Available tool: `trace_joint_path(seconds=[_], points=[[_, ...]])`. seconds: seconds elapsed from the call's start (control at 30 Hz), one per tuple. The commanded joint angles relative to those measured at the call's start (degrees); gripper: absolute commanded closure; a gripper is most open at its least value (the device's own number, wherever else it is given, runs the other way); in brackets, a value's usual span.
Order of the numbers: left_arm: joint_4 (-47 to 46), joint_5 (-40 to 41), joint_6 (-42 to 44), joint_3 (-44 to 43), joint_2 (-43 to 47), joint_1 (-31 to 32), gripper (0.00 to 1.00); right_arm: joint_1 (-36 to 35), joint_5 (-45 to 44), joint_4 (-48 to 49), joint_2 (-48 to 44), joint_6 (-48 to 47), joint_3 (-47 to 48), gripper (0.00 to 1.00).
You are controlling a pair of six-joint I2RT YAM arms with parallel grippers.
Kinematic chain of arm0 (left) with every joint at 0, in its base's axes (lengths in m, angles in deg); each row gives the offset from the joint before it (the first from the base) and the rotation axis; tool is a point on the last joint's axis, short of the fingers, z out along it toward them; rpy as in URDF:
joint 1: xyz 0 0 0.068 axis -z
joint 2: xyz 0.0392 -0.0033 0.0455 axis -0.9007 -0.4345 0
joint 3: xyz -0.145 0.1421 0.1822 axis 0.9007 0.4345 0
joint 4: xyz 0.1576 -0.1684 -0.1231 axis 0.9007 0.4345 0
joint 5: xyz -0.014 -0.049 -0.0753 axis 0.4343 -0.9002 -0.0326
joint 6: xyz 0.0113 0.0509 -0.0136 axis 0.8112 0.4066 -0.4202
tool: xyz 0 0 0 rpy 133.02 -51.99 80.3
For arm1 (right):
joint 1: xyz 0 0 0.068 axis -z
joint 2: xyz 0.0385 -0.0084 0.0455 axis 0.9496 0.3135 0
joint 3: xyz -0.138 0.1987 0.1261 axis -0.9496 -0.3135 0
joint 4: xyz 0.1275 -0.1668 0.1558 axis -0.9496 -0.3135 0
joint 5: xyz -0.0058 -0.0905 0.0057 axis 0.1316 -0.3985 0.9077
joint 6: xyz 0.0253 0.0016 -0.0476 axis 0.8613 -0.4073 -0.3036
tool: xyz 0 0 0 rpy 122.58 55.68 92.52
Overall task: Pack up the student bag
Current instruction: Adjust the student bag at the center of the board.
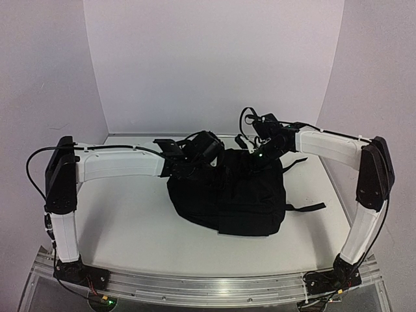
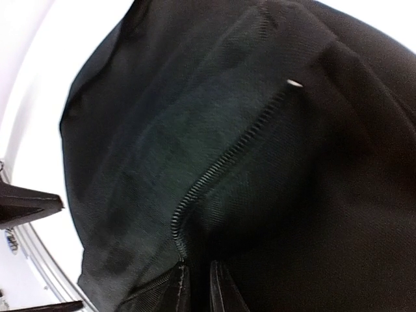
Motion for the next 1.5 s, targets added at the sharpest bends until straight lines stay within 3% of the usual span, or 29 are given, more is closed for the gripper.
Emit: trace_joint_path(seconds=[0.0, 0.1, 0.2, 0.37, 0.47, 0.57, 0.9, 1.07, 1.23, 1.37, 1.47], points=[[3.40, 5.20, 0.85, -5.68, -3.53, 0.98, 0.39, 0.71, -7.40, -3.02, -2.80, -0.71, -1.03, 0.90], [4.76, 6.26, 0.65, -8.27, -5.82, 1.08, 0.38, 0.76, -8.63, -3.63, -2.74, -0.31, -1.33, 0.91], [7.45, 7.17, 0.98, -12.13, -8.78, 1.30, 0.30, 0.76, -7.80, -3.90, -2.31, 0.03, -1.22, 0.89], [15.08, 10.99, 0.49, -19.44, -14.18, 1.86, 0.25, 0.73, 1.37, -3.67, -1.78, 1.34, -1.60, 0.79], [18.40, 13.36, -0.74, -21.18, -16.08, 1.92, 0.36, 0.77, 4.27, -3.56, -1.20, 2.01, -1.30, 0.78], [18.72, 13.43, -1.67, -20.13, -15.19, 1.90, 0.56, 0.98, 6.34, -3.34, -1.17, 2.05, -1.11, 0.78], [-3.06, 0.28, -0.99, -1.20, 0.07, 0.29, 0.99, 1.58, 9.45, -3.19, -4.49, -0.38, 2.21, 0.66], [-11.09, -5.96, -3.23, 5.79, 6.17, -2.90, 1.00, 2.05, 11.70, -3.53, -7.79, -2.01, 3.94, 0.64], [-10.49, -6.97, -2.29, 5.09, 5.82, -3.92, 1.00, 2.05, 12.59, -4.55, -10.89, -3.09, 2.00, 0.61], [-14.22, -10.06, -2.00, 7.05, 6.22, -4.07, 0.99, 1.61, 12.04, -5.55, -9.29, -4.05, -0.54, 0.78], [-16.76, -12.36, -2.73, 8.30, 6.57, -4.44, 1.00, 0.18, 11.38, -5.81, -6.15, -4.38, -1.50, 0.83]])
